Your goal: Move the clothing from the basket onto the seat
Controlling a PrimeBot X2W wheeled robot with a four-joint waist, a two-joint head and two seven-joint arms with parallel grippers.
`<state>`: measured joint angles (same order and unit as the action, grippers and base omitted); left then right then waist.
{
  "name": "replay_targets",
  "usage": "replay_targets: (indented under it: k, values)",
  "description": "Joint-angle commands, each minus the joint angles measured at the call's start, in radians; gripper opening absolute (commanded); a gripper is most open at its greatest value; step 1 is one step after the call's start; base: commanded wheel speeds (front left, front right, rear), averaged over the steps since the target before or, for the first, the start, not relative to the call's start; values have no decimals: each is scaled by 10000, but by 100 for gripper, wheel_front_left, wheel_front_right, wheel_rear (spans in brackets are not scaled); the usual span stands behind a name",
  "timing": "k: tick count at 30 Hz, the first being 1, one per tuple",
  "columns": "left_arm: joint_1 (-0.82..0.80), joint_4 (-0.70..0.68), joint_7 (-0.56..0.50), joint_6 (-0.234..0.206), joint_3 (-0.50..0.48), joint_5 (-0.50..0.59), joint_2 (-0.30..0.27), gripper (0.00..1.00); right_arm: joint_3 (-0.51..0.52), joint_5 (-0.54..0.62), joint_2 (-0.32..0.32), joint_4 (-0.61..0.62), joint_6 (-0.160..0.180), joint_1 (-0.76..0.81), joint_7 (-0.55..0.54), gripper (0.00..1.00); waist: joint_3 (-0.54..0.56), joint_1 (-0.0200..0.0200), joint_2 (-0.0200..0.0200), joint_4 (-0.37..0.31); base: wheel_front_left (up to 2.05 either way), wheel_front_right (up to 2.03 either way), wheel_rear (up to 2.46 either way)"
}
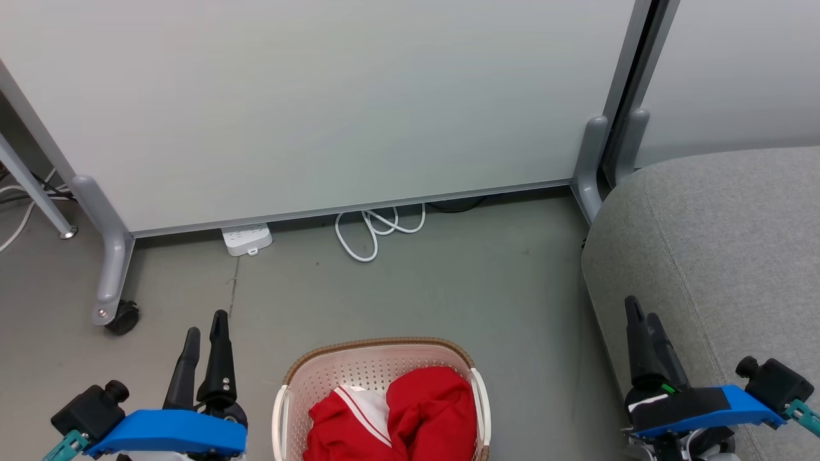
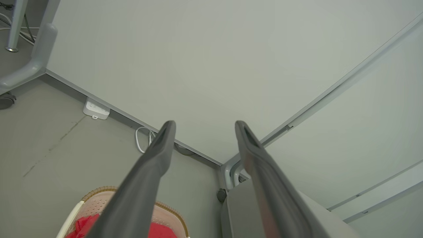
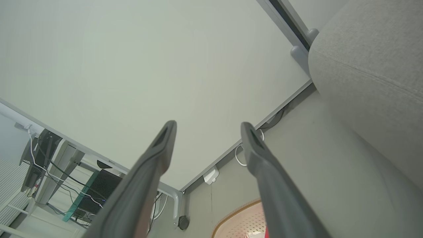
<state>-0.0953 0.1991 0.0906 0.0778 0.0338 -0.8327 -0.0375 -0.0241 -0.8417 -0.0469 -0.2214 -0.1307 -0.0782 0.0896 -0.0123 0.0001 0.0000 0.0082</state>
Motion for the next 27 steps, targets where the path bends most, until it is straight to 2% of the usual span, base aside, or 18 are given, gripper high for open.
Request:
replay_targets:
  k: [1, 27]
  values:
    - [-246, -72, 125, -49, 72, 451, -95, 100, -74, 412, -35, 41, 0, -271, 125, 100, 0, 0, 0, 7, 0, 0, 0]
    - [-302, 179, 808, -208, 607, 3331, -120, 100, -378, 3186, -42, -587, 0, -343, 814, 100, 0, 0, 0, 55, 0, 0, 0]
